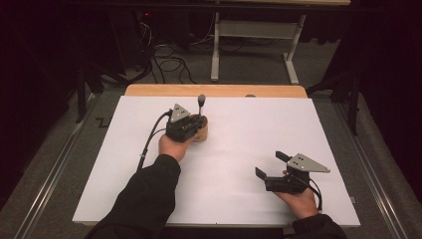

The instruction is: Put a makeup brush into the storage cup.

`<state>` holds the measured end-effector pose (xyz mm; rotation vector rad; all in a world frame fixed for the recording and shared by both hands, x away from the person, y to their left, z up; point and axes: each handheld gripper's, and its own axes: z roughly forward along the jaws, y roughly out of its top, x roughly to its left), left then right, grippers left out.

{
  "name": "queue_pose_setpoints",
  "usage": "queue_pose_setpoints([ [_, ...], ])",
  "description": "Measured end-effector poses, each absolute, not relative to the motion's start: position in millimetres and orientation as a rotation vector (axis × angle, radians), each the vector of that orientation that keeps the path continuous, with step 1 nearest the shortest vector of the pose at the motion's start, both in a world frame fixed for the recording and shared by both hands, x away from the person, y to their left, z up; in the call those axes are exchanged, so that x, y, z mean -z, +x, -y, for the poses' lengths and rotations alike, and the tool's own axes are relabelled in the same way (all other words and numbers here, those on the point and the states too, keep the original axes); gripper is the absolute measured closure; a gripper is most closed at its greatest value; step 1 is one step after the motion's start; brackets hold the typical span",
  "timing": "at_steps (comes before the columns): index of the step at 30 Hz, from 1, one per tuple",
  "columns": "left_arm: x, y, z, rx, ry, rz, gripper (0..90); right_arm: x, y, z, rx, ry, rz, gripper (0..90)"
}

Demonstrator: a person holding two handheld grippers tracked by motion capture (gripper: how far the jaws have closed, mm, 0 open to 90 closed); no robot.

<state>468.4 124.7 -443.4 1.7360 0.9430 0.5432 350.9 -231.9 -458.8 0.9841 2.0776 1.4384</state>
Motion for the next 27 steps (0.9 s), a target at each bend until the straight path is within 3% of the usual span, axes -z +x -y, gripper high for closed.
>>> queue_pose_setpoints([
  [4, 443, 468, -126, -0.525, 1.728, -0.931, 77.8, 459, 351, 232, -1.437, 0.985, -2.078, 5.3],
  [8, 438, 467, -127, -0.540, 1.691, -0.922, 58.5, 459, 351, 232, -1.437, 0.982, -2.077, 5.4],
  [11, 436, 466, -128, -0.533, 1.668, -0.940, 50.2, 459, 351, 232, -1.433, 0.985, -2.080, 5.5],
  [27, 433, 465, -131, -0.532, 1.672, -0.958, 46.1, 459, 351, 231, -1.431, 0.983, -2.083, 5.5],
])
